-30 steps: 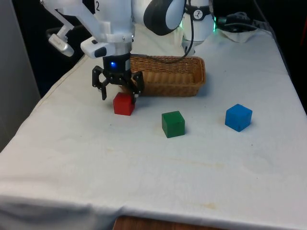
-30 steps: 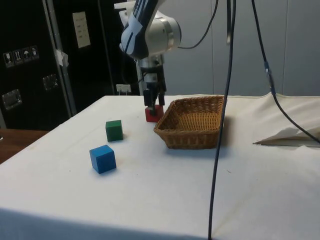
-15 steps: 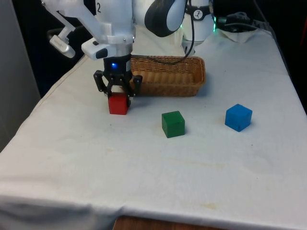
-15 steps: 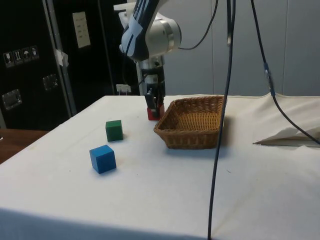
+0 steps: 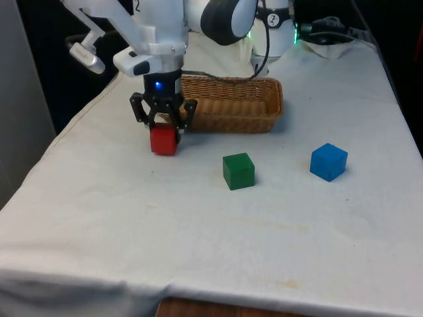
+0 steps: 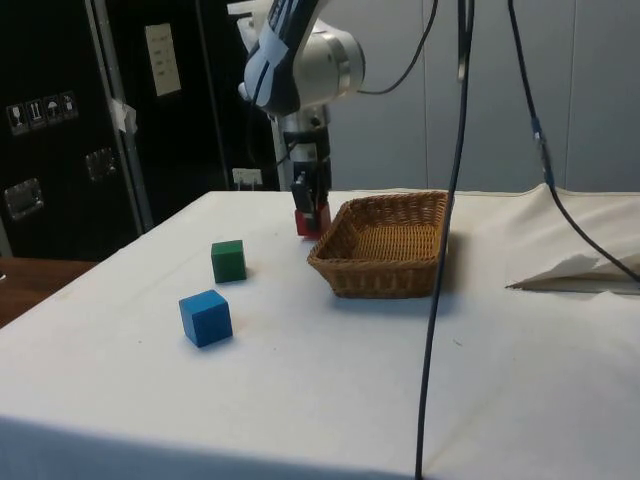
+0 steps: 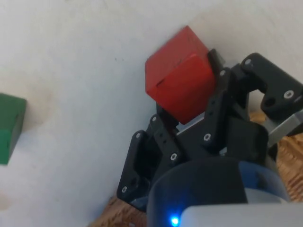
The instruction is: Pick up exactly two blocks and place them into the basket.
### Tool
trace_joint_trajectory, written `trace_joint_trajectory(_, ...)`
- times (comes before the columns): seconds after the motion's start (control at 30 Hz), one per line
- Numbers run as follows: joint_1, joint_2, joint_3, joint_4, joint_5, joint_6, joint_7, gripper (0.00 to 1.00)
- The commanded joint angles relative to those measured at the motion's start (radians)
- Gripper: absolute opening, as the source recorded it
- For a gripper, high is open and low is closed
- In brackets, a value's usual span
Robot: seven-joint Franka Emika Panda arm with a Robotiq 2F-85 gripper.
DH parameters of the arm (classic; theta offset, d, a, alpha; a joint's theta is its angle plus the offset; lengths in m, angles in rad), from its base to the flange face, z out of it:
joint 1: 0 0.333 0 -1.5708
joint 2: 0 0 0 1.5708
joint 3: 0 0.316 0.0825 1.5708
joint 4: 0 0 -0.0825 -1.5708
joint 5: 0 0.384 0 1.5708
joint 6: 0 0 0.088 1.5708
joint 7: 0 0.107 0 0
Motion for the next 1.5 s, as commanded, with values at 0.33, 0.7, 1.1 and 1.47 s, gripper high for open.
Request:
trace_joint_trajectory(0.33, 0.033, -0.164, -0.024, -0.117, -0.117, 0.0, 0.029, 0.02)
trace_joint_trajectory(0.7, 0.024, -0.294, -0.009, -0.192, -0.204, -0.004, 0.052, 0.02)
trace_joint_trajectory(1.1, 0.031, -0.494, -0.018, -0.316, -0.366, -0.017, 0.131, 0.02)
trace_joint_trajectory(1.47, 0.028, -0.558, 0.001, -0.478, -0.367, 0.107, 0.127, 0.02)
